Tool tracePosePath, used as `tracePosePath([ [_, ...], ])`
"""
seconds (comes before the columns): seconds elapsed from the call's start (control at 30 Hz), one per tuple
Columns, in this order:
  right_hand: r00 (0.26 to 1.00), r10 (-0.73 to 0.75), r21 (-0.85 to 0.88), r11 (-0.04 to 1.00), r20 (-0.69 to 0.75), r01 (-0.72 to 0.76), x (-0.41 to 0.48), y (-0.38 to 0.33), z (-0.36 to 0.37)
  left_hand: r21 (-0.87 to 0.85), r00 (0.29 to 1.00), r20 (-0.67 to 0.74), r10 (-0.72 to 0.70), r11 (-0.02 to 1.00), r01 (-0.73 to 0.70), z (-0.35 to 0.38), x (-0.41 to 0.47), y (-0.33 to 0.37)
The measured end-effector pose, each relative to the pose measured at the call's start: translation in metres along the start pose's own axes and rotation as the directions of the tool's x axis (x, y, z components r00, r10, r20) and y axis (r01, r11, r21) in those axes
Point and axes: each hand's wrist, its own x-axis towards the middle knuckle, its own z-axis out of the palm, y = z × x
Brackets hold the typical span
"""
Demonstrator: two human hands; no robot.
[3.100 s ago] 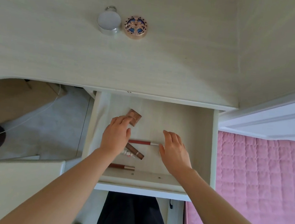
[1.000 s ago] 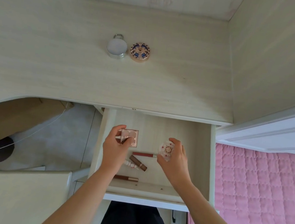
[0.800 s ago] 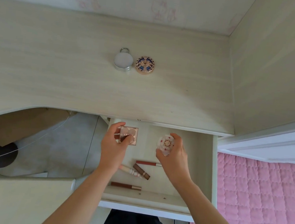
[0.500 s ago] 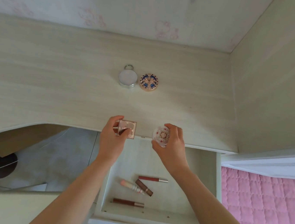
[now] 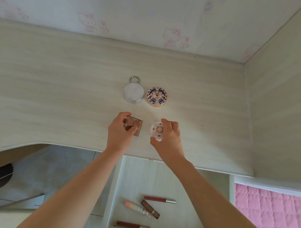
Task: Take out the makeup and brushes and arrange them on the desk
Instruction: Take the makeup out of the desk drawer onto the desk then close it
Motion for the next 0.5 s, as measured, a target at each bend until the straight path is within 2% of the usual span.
tracePosePath([
  [0.17,1.0,0.004,-0.049,0.999,0.017,-0.003,0.011,-0.004,0.007,0.074,1.0,0.006,0.028,0.997,-0.028,0.001,0.01,-0.003],
  [0.3,1.0,-0.001,-0.1,0.995,0.02,0.003,0.017,-0.004,0.011,0.252,0.995,0.047,0.092,0.962,-0.101,-0.001,0.017,-0.006],
  [0.5,1.0,-0.012,-0.14,0.99,0.01,0.013,0.017,-0.002,0.016,0.363,0.995,0.062,0.081,0.927,-0.098,-0.006,0.022,-0.009],
])
